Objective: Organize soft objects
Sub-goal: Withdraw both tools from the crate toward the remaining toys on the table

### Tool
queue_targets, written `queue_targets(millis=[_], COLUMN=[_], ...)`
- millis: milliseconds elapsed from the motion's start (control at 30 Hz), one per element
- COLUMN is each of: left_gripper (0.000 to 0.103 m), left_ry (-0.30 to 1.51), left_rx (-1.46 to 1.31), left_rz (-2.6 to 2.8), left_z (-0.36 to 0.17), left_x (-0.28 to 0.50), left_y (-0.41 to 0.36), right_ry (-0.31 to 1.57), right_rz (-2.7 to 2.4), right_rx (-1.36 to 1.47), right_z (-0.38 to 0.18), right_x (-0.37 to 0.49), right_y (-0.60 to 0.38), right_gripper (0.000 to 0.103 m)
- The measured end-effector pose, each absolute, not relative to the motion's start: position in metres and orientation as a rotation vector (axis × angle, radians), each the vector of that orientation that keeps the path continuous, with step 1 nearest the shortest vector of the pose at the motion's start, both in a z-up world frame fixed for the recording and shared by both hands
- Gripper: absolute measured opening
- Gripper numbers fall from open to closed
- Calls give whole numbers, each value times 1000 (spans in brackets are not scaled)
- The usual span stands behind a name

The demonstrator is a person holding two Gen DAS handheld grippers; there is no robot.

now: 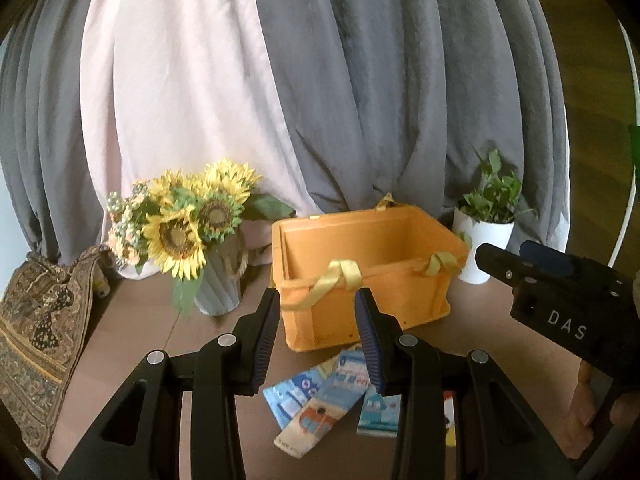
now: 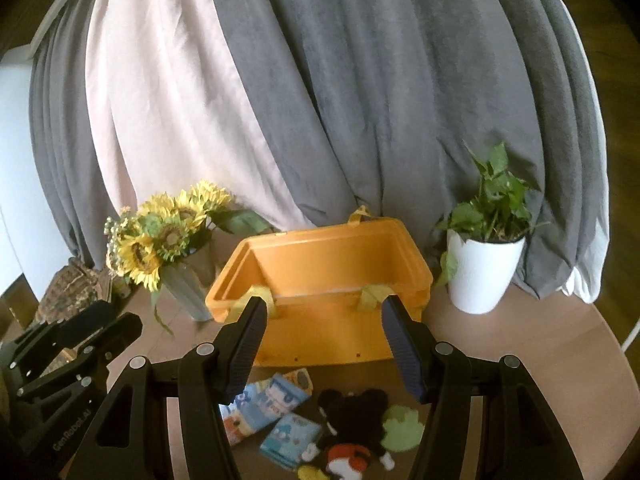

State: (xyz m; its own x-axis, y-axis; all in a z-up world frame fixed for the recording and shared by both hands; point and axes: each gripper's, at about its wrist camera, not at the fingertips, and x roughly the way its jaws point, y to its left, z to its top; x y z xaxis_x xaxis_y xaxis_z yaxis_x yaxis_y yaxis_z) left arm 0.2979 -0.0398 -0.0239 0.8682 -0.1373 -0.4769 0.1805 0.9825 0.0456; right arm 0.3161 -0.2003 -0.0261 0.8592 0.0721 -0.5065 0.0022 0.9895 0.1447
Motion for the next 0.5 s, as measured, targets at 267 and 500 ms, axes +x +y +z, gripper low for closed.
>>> queue_targets(millis=[267, 500], left_gripper=[38, 38], left_ry=[529, 565], left_rx=[95, 94], left_rz=[-179, -201], left_z=[-38, -52], left_x=[276, 267], left_y=[-30, -24], right_ry=[543, 567], right_rz=[21, 8], right_rx=[150, 165], right_z=[-34, -46], right_x=[285, 268], right_y=[-194, -190], right_gripper=[61, 61])
